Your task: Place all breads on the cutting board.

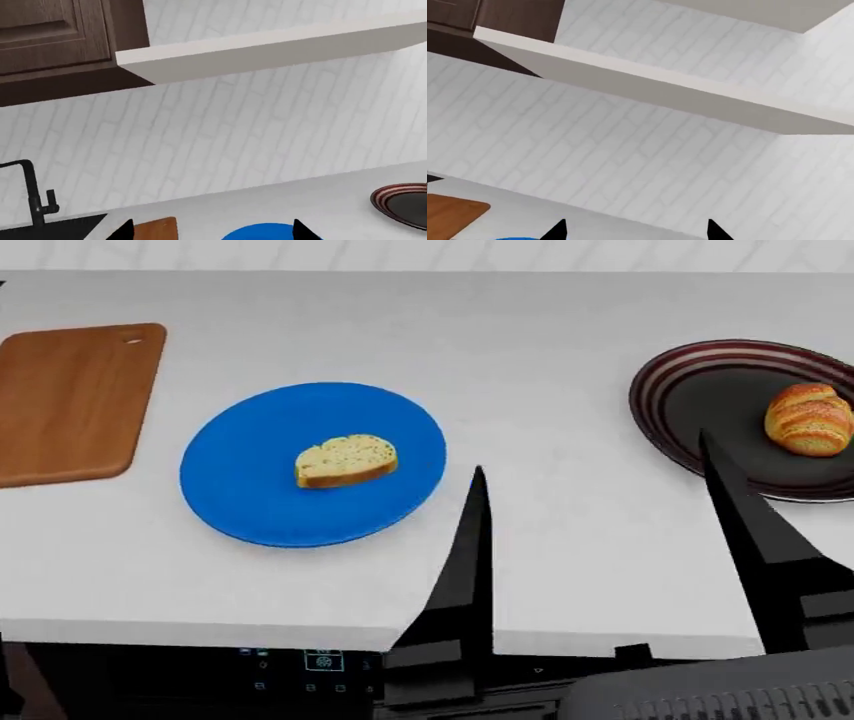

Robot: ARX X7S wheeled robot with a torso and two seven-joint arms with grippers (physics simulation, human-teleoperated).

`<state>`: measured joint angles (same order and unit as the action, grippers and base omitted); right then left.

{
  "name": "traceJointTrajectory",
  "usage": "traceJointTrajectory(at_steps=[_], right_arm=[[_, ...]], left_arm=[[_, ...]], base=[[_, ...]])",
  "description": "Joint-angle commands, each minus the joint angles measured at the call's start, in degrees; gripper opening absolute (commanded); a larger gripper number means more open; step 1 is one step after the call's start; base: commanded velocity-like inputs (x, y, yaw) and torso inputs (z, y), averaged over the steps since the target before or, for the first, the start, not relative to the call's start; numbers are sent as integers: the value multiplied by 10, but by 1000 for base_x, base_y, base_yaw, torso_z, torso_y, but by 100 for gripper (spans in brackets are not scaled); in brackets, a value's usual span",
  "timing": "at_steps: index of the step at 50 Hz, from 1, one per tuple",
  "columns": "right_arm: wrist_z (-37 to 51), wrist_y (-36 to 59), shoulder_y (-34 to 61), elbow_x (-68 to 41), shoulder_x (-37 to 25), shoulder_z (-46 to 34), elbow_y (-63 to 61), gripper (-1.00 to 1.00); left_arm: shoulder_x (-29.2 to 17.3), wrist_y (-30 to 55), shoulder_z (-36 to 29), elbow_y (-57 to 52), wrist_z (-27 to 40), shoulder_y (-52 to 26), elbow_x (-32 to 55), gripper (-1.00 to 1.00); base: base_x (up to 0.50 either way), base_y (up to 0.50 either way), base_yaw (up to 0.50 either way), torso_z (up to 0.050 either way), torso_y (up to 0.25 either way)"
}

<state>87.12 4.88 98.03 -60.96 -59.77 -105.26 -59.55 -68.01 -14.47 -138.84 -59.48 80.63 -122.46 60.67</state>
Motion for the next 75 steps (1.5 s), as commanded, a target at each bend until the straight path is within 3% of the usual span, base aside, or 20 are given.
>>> traceJointTrajectory(at_steps=[1, 11, 49, 75], right_arm=[[29, -27, 52, -7, -23, -61, -4, 100], [28, -3, 7, -4, -18, -25, -4, 100], [29, -6, -13, 9, -31, -15, -4, 100], [28, 7, -51, 2, -31, 20, -4, 100]], left_arm=[[-18, -59, -151, -3, 27, -118, -1, 100], [-20, -58, -134, 0, 25, -102, 0, 100], [-11, -67, -141, 0, 32, -97, -10, 100], [4, -55, -142, -4, 13, -114, 10, 100]], base=[[0, -461, 0, 0, 0], [345, -168, 0, 0, 0], [455, -113, 0, 0, 1], [228, -47, 0, 0, 1]])
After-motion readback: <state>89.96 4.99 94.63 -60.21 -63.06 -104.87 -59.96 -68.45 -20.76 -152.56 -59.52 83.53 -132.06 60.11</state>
